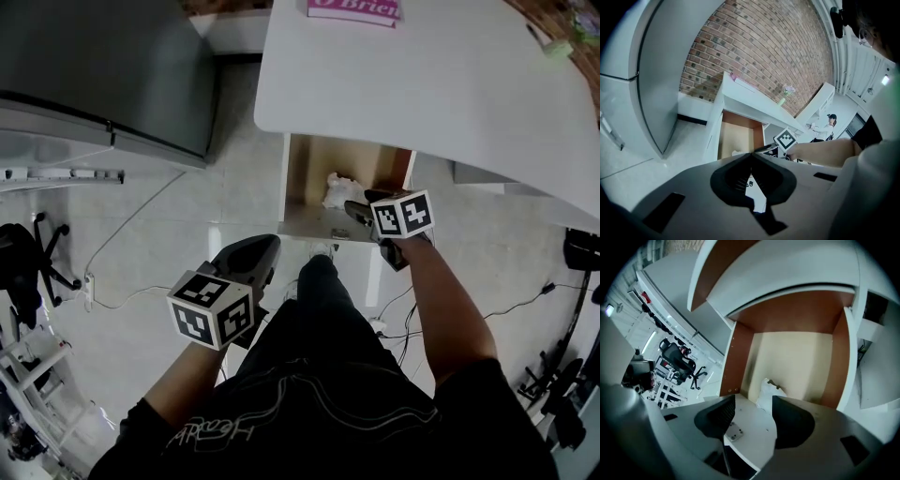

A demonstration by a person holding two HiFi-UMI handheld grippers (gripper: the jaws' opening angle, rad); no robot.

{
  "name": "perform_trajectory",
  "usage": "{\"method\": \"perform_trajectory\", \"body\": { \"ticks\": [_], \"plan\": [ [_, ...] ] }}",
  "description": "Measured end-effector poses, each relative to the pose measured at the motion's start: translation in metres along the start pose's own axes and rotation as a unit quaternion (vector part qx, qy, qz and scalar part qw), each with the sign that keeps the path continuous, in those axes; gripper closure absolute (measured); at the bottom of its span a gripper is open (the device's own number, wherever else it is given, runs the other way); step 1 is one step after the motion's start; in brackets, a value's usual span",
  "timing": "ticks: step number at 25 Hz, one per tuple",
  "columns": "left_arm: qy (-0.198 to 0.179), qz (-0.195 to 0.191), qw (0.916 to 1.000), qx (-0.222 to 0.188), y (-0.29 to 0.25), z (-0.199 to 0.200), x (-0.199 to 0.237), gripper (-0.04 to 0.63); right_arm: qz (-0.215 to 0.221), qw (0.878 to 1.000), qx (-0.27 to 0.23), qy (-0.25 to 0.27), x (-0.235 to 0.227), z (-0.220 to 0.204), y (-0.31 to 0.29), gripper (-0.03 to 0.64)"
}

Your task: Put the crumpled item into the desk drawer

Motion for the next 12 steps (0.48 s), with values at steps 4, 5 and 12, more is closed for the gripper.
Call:
{"method": "perform_trajectory", "body": {
  "ticks": [4, 5, 12],
  "plan": [
    [-0.006, -0.018, 0.9998, 0.008, 0.017, 0.002, -0.015, 0.574, -0.011, 0.998, -0.063, 0.012, 0.031, 0.006, 0.053, 0.387],
    [-0.008, -0.023, 0.9997, 0.009, 0.022, 0.002, -0.02, 0.574, -0.012, 0.996, -0.083, 0.015, 0.041, 0.008, 0.069, 0.387],
    [-0.046, -0.075, 0.996, -0.011, 0.067, 0.022, -0.061, 0.574, 0.028, 0.977, -0.209, 0.042, 0.13, 0.016, 0.175, 0.445]
  ]
}}
Point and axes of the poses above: the fingertips, and each gripper's own axes: y backward along the fingers, x to its left, z out of its top, the point moved 10 cm from there along y, backward along the fingers, and after that the axes turned 8 degrees about y, right-handed, at the moved point
